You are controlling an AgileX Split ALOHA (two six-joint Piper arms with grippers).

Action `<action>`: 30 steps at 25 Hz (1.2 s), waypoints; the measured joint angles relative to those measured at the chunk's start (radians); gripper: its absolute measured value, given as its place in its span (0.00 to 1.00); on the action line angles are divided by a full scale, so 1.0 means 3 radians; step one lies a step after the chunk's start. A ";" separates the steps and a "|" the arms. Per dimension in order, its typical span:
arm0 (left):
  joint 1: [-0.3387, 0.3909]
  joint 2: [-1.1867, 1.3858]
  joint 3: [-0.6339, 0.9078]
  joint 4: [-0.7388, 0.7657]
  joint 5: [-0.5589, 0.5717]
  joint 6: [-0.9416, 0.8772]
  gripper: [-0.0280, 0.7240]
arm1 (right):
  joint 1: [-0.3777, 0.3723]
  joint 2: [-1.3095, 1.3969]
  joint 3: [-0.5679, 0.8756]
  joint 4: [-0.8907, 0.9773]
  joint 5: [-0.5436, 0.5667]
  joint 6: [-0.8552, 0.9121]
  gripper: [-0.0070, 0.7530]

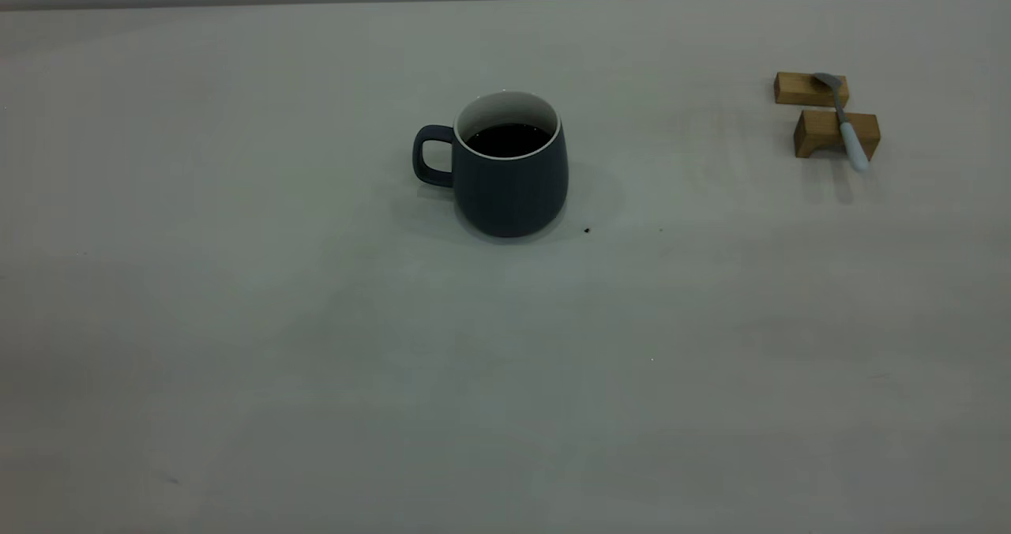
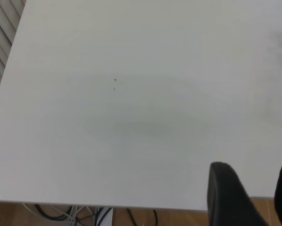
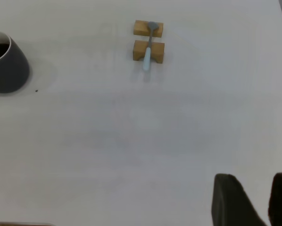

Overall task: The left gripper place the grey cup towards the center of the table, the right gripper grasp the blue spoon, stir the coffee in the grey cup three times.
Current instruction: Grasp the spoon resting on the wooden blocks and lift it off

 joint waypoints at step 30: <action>0.0000 0.0000 0.0000 -0.0001 0.0000 0.0000 0.47 | 0.0000 0.2505 -0.0721 0.0133 -0.0605 0.0159 0.78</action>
